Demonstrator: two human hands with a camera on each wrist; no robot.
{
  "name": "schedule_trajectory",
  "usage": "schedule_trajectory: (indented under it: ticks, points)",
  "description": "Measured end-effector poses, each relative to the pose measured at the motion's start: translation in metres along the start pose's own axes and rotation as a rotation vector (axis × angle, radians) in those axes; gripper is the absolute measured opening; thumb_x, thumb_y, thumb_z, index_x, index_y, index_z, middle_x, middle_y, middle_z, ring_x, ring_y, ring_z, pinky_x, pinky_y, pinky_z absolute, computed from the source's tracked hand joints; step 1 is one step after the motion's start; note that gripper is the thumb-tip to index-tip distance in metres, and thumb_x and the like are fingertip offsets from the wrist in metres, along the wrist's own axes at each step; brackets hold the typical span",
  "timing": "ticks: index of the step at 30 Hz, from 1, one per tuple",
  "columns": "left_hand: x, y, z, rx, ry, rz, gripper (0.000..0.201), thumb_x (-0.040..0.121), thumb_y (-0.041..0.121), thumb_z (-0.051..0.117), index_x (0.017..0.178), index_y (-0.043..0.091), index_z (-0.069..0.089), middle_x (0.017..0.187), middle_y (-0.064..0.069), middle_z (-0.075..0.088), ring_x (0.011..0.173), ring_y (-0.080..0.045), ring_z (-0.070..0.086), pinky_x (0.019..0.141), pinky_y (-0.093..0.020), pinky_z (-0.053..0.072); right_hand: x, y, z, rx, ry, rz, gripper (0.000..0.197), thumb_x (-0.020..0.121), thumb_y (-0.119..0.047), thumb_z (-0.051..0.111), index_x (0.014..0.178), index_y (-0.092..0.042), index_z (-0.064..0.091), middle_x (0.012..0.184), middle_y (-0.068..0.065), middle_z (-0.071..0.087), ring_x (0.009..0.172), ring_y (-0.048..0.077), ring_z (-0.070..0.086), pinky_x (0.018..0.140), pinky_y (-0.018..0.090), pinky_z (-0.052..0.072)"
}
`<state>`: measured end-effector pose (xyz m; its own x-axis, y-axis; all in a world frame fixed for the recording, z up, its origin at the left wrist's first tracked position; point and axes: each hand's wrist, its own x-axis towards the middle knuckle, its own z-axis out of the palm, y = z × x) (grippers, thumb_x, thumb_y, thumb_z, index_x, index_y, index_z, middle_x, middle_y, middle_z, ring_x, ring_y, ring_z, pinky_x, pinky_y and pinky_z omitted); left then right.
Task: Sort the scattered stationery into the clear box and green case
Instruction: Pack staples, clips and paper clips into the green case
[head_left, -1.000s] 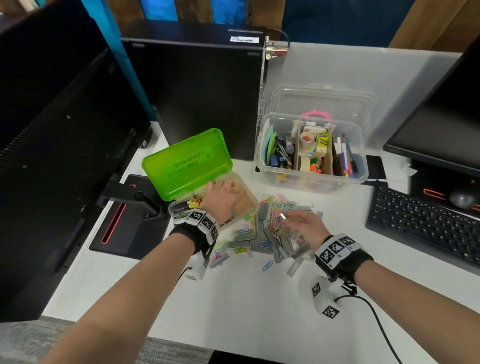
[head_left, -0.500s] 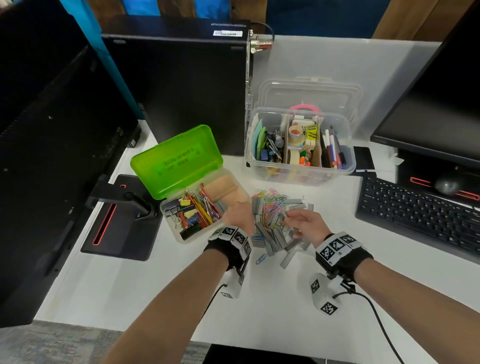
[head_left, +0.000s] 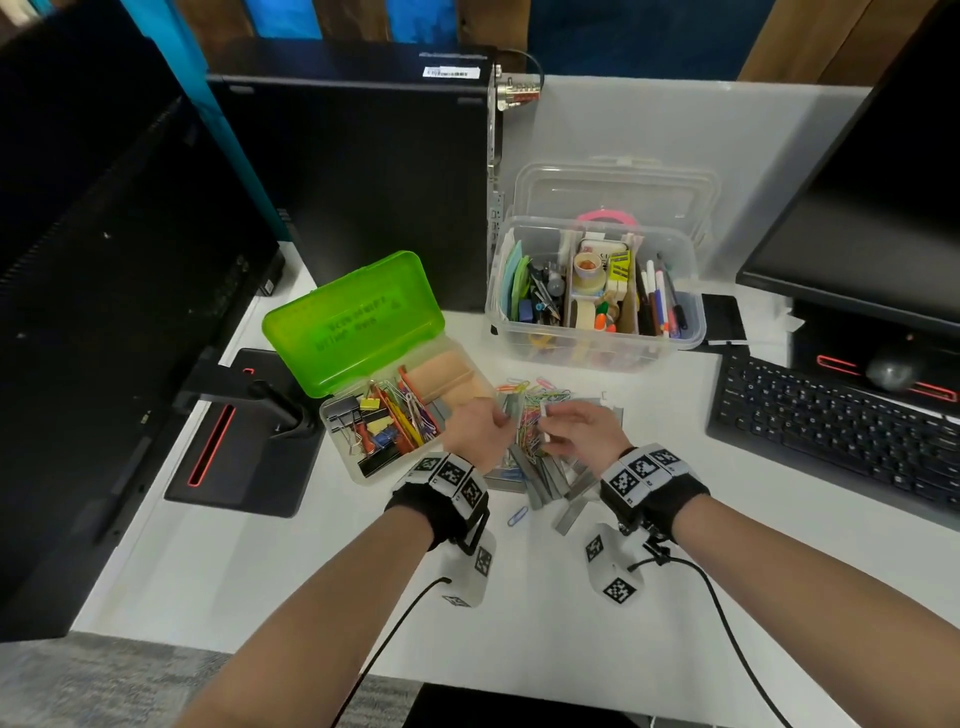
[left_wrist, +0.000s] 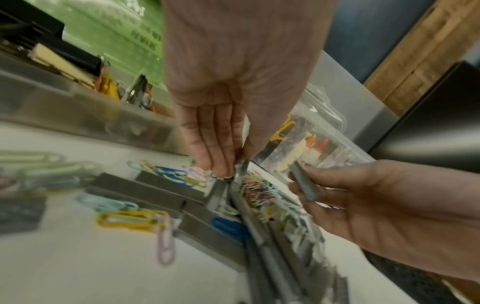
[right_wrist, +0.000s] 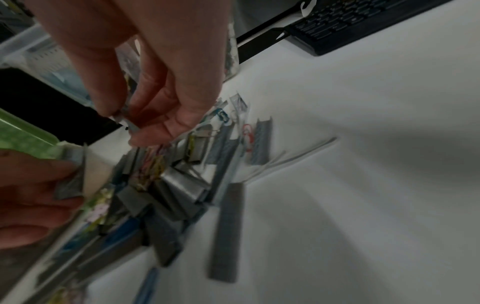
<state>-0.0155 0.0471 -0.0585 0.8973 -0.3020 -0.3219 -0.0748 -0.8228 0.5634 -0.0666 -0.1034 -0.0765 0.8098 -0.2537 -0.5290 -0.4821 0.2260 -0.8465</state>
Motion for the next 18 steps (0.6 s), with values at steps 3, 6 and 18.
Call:
schedule_trajectory:
  ticks: [3, 6, 18]
  points:
    - [-0.001, 0.007, 0.003, -0.085, 0.018, 0.018, 0.018, 0.089, 0.031, 0.061, 0.076, 0.020, 0.060, 0.084, -0.005, 0.071, 0.083, -0.021, 0.065, 0.075, -0.033, 0.053, 0.001, -0.005, 0.010, -0.011, -0.002, -0.003, 0.025, 0.081, 0.007, 0.068, 0.104, 0.004, 0.061, 0.099, 0.022, 0.063, 0.070, 0.023, 0.066, 0.061, 0.026, 0.059]
    - [0.001, 0.004, 0.008, -0.164, -0.005, 0.036, 0.020, 0.085, 0.031, 0.065, 0.069, 0.023, 0.057, 0.079, -0.004, 0.071, 0.070, -0.020, 0.063, 0.066, -0.030, 0.052, -0.001, -0.008, 0.010, -0.010, 0.003, -0.007, 0.027, 0.080, 0.009, 0.067, 0.106, 0.006, 0.060, 0.096, 0.023, 0.063, 0.072, 0.024, 0.065, 0.061, 0.025, 0.059]
    - [0.000, -0.008, 0.013, -0.512, -0.099, 0.105, 0.012, 0.092, 0.012, 0.061, 0.091, 0.005, 0.071, 0.066, -0.008, 0.066, 0.053, -0.006, 0.058, 0.054, -0.015, 0.046, -0.006, -0.017, 0.007, 0.114, -0.056, 0.053, 0.027, 0.083, 0.009, 0.064, 0.109, 0.007, 0.057, 0.087, 0.018, 0.063, 0.070, 0.023, 0.067, 0.064, 0.026, 0.059]
